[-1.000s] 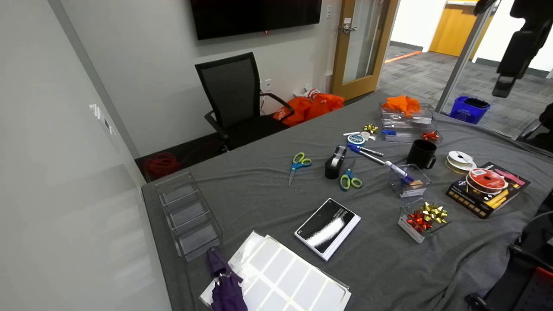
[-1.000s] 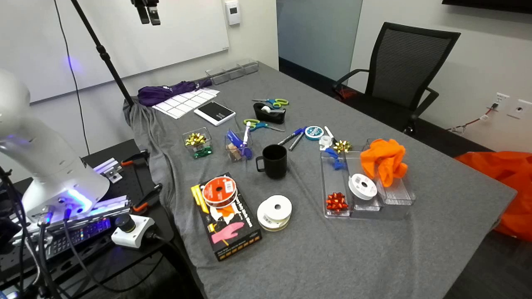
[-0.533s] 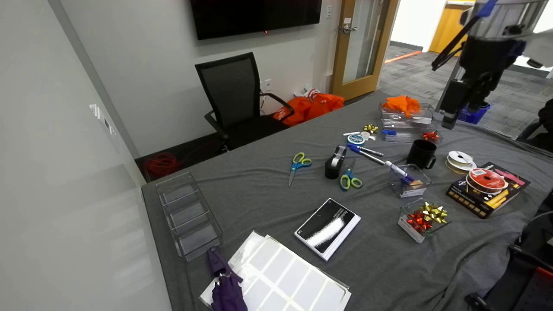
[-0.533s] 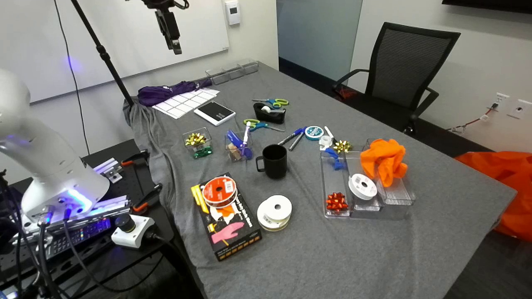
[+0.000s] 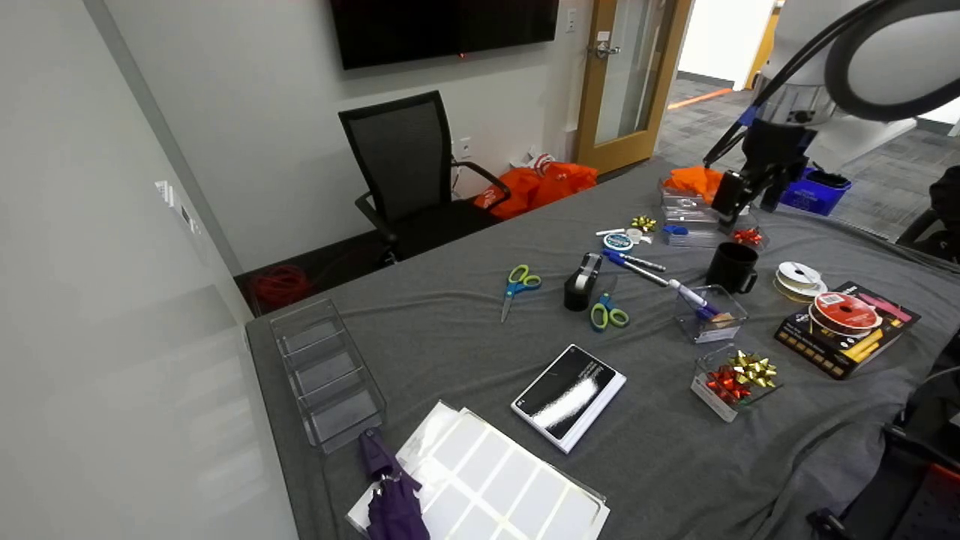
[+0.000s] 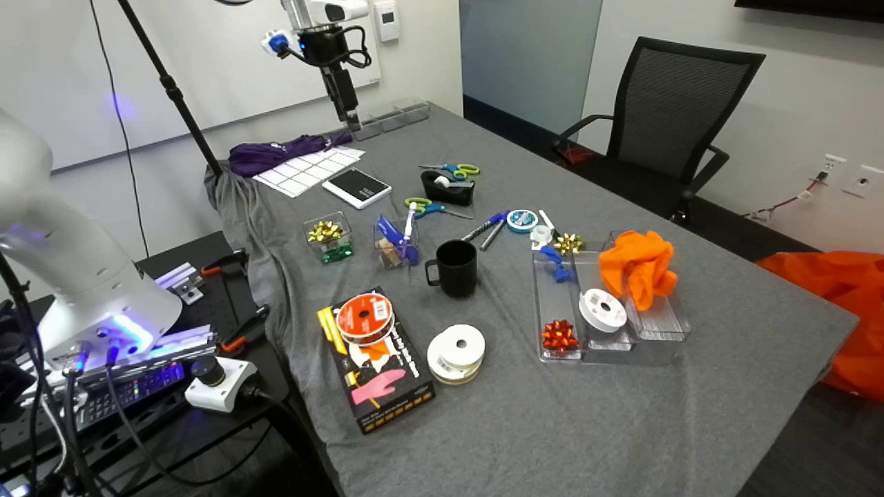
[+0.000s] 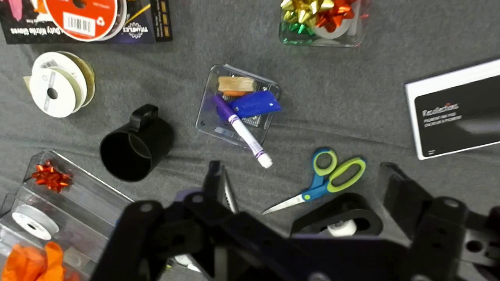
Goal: Move the blue object to the right tray
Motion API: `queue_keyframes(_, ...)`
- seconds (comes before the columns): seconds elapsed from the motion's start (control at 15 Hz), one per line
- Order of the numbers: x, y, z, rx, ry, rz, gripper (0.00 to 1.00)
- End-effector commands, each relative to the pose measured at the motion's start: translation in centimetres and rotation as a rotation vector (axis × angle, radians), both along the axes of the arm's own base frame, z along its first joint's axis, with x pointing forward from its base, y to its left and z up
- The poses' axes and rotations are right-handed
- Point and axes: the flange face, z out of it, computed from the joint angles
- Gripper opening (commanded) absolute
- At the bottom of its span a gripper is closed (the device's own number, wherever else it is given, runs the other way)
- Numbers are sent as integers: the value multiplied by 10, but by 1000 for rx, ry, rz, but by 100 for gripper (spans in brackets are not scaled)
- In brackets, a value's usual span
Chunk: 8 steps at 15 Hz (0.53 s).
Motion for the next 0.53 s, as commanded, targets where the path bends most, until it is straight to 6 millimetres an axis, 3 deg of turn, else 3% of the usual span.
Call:
queue_keyframes(0.0,8,-26,-25,-16,-16,-1,100)
queue_keyframes(0.2,4,-38,-39,13,-2,52,100)
queue_keyframes(0.27,8,-31,-32,2,3,17,100)
queue_keyframes(0.47,7,-35,-37,3,11,33,100)
